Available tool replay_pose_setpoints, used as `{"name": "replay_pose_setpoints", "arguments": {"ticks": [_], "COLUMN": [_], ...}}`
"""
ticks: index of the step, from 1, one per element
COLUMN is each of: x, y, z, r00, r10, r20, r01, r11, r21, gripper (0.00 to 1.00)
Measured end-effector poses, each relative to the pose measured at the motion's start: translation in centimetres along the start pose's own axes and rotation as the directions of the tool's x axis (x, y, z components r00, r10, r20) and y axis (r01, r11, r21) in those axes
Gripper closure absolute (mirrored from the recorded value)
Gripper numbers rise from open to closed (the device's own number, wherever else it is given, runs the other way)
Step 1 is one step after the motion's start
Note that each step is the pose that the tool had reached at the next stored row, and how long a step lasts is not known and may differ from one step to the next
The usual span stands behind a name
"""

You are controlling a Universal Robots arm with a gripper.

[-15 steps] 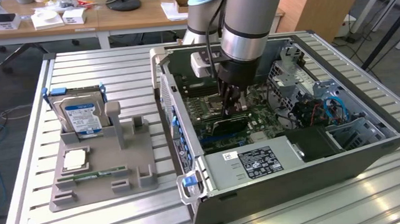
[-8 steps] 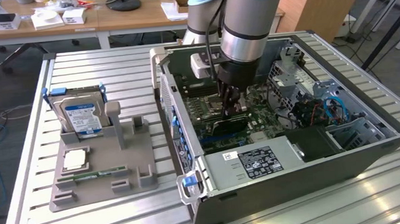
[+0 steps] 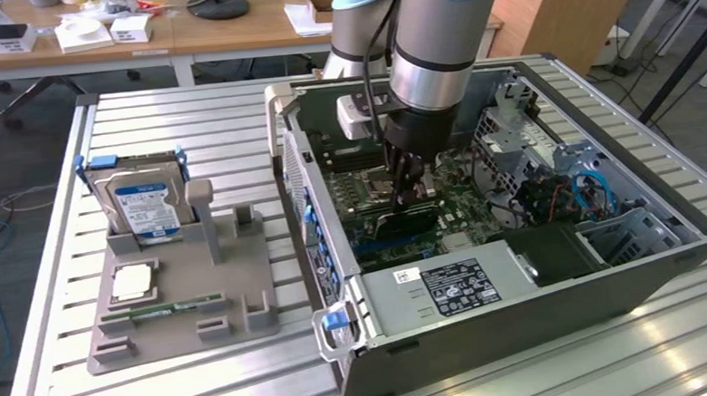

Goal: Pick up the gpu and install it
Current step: 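Press down on the gpu until it lock into place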

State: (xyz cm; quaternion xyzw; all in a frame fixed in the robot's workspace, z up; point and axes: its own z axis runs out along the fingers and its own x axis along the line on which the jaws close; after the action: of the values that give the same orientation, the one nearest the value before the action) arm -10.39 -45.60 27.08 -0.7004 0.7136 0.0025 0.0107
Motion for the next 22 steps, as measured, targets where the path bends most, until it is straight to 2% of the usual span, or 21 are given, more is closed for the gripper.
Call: {"name": "replay_pose_setpoints", "arguments": {"ticks": [22], "x": [-0.16], "y": [0.0], "z": [0.2], "r00": [1.0], "r10": [0.0], "r20": [0.0], "r01": [0.0], "r11": [1.0], "r21": [0.0], "gripper": [0.9]}}
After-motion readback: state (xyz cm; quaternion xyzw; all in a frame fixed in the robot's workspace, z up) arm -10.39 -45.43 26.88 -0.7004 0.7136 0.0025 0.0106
